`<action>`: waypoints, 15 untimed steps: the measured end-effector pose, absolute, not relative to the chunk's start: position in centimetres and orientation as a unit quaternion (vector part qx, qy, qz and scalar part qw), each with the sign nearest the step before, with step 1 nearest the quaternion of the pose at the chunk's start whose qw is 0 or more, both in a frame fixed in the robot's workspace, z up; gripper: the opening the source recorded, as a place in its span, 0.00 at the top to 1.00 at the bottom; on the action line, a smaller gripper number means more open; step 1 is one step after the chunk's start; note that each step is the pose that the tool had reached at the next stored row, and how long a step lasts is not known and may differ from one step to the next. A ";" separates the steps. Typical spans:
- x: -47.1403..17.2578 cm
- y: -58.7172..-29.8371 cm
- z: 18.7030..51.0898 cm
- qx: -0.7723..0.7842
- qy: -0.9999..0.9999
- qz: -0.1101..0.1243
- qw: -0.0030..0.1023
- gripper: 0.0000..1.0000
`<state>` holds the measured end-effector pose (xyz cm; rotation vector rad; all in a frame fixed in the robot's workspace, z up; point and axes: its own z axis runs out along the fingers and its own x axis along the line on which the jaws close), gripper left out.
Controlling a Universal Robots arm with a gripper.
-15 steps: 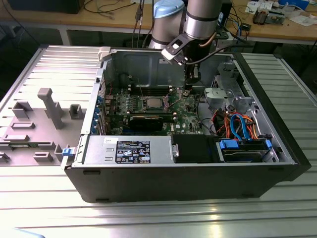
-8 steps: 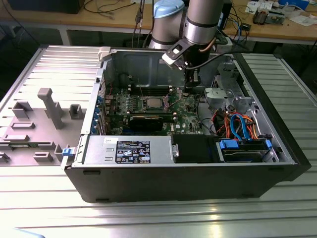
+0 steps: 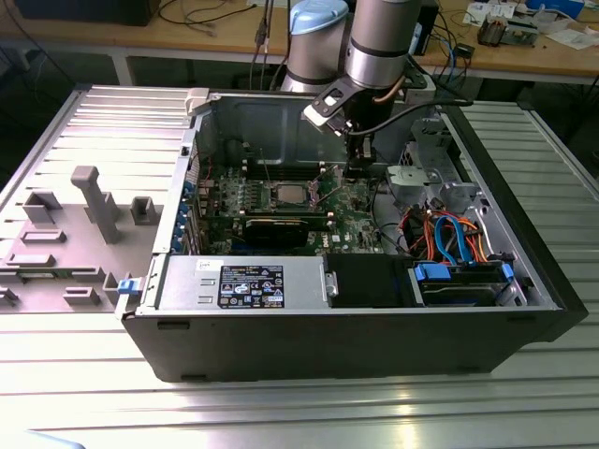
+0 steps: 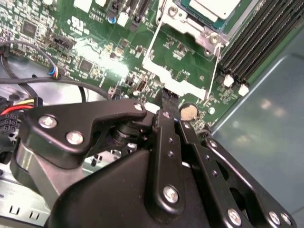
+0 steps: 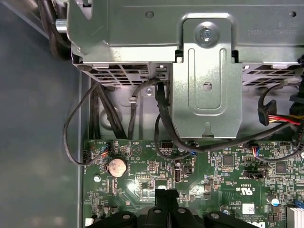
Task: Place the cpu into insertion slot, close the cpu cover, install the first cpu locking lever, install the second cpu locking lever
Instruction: 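Close the cpu cover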
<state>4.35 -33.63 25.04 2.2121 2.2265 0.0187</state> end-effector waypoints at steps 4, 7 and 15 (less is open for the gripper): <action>4.1 -33.6 25.0 0.705 0.709 0.006 0.001 0.89; 4.0 -33.6 25.0 0.705 0.709 0.006 0.001 0.89; 3.6 -33.6 25.0 0.705 0.709 0.006 0.001 0.89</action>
